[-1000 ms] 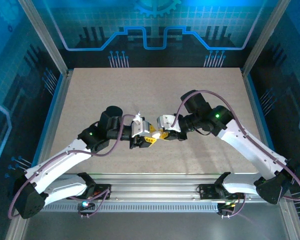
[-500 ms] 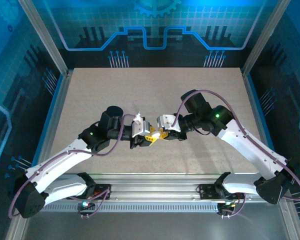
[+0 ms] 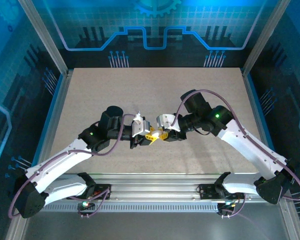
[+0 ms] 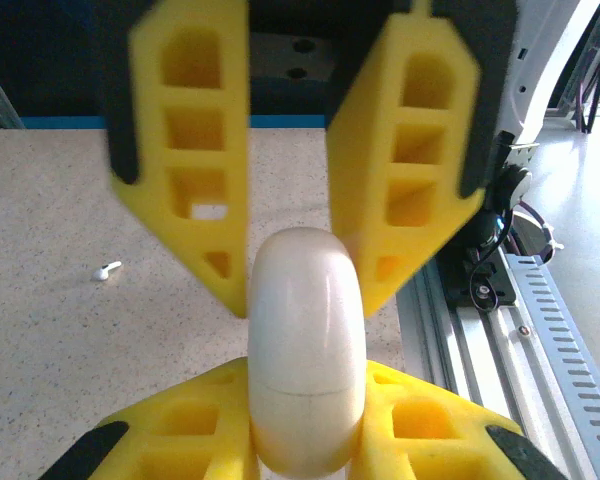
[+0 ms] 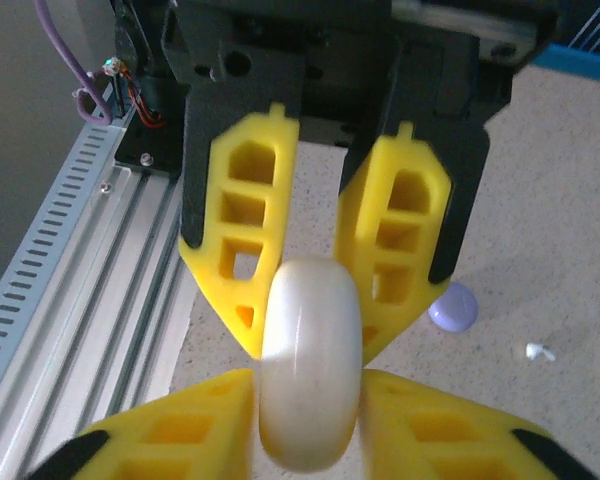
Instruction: Insert wireless bluetooth earbuds into charging case
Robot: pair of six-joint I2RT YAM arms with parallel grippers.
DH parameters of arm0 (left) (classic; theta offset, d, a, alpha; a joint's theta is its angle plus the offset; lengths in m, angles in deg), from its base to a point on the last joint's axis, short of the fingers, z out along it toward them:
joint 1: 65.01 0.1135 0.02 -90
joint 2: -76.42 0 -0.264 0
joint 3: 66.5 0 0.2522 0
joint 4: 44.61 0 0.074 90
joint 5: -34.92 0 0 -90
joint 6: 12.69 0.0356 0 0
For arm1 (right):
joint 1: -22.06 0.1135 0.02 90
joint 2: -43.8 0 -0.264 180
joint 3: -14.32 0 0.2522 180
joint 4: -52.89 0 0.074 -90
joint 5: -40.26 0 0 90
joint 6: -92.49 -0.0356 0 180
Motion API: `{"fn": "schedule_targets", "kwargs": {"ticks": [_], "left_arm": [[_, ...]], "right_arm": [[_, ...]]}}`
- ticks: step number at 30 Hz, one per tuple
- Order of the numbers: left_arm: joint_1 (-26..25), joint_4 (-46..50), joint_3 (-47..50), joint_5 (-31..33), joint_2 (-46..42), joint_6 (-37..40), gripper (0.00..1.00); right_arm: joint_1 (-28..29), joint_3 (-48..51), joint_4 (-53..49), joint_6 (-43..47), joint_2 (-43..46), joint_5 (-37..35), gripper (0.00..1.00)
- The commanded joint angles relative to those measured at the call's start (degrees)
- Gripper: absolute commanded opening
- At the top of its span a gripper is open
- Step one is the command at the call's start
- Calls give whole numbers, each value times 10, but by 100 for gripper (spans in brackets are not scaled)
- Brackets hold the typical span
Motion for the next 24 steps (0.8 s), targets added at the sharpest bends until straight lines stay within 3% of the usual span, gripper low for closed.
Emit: {"fn": "schedule_targets", "kwargs": {"ticks": [1, 24], "left_arm": [[-3, -11, -10, 10, -6, -3, 16], [-3, -24, -6, 6, -13, -10, 15]], "right_arm": [[8, 6, 48, -19, 18, 27, 36], [0, 18, 71, -37, 18, 1, 39]]}}
